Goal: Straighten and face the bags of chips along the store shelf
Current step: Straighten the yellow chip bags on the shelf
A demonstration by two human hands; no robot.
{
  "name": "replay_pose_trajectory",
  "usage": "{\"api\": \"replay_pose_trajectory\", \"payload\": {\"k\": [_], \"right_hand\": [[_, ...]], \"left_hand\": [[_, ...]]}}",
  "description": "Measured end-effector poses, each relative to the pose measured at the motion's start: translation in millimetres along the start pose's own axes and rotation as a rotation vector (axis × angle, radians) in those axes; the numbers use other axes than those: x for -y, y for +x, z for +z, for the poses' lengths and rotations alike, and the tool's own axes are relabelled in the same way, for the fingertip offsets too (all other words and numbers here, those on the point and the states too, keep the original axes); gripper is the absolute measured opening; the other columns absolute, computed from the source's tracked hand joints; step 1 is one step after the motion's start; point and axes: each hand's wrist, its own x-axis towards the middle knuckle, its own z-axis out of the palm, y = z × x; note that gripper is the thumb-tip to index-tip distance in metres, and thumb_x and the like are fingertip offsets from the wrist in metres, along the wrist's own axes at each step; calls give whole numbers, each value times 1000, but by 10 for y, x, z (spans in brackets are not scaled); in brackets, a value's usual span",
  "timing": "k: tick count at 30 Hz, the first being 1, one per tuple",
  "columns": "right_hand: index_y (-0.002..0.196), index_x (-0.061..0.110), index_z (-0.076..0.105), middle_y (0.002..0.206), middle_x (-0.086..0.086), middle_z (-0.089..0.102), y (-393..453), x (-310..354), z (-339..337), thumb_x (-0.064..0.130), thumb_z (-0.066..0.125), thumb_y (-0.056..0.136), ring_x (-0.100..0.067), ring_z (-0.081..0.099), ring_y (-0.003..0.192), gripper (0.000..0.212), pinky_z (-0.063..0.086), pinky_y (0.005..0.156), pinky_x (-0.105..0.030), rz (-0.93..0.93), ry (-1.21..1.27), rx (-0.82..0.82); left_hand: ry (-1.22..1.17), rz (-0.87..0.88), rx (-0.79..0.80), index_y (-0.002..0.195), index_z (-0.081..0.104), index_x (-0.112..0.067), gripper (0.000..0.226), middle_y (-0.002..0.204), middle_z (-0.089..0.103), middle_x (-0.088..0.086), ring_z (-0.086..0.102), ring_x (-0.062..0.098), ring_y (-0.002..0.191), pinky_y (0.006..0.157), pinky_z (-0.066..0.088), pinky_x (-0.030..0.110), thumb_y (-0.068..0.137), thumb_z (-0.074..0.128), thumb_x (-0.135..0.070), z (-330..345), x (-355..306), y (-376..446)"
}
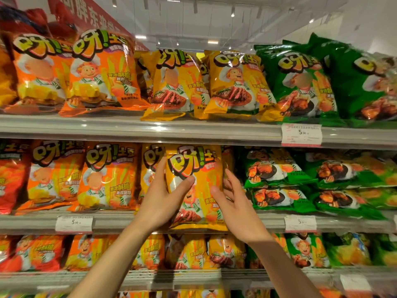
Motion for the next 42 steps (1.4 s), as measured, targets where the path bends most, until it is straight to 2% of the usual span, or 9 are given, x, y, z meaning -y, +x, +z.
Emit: {"api": "replay_pose_trajectory", "payload": {"k": [5,8,12,17,24,28,31,35,42], "right_hand": [[150,55,7,159,15,24,142,-61,37,66,49,91,-9,30,144,74,38,113,-46,43,84,-97],[153,48,4,160,16,21,200,-70,72,61,41,97,-10,26,146,69,26,115,-31,25,38,-170],[157,38,0,164,11,13,252,-112,97,52,28,103,-19,27,144,62,28,108,-33,6,-178,-292],[157,37,-5,165,10,-14,245,-182,86,45,20,104,-9,4,150,59,12,120,-39,-58,-405,-259],[158,28,2,165,4,-17,289,-201,27,40,24,106,-12,-14,151,58,10,120,-40,-47,-542,-173],[157,36,-4,162,12,-24,115,-230,-38,49,36,102,-8,-17,149,69,4,120,-33,-51,-551,-124],[156,41,13,163,19,-14,-70,-234,-29,47,45,101,-1,-9,149,63,3,123,-29,-82,-552,-112],[147,37,41,161,20,20,-345,-298,-43,47,49,99,-1,19,148,49,27,118,-30,-212,-563,-159],[116,36,63,107,17,69,-846,-623,-398,39,57,95,1,65,99,22,54,88,-28,97,-215,-229]], "left_hand": [[28,-15,52,160,0,-29,101,160,17,-19,18,4,147,118,23,31,87,60,-65,264,-49,197],[52,33,70,159,3,-34,95,165,11,-17,14,7,152,123,23,41,87,56,-68,271,41,183],[265,190,14,154,31,-34,70,152,35,-11,43,10,136,109,44,38,93,64,-46,266,210,123],[382,269,66,149,45,-26,58,146,41,-8,55,12,122,99,46,24,95,66,-31,417,271,130],[344,235,107,143,51,-23,50,140,47,-10,52,0,113,85,32,-4,95,66,-26,390,280,200],[223,220,130,137,54,-36,44,125,55,-18,60,-2,98,84,48,15,94,64,-38,260,314,94],[143,161,122,134,56,-36,41,118,62,-18,61,-2,100,87,50,19,95,64,-37,179,356,-13],[-52,66,164,126,60,-30,31,106,69,-11,65,5,93,80,52,16,96,64,-23,119,379,-206],[-357,-102,190,113,65,-19,24,96,65,22,57,10,75,71,47,14,95,63,-4,428,470,-531]]}}
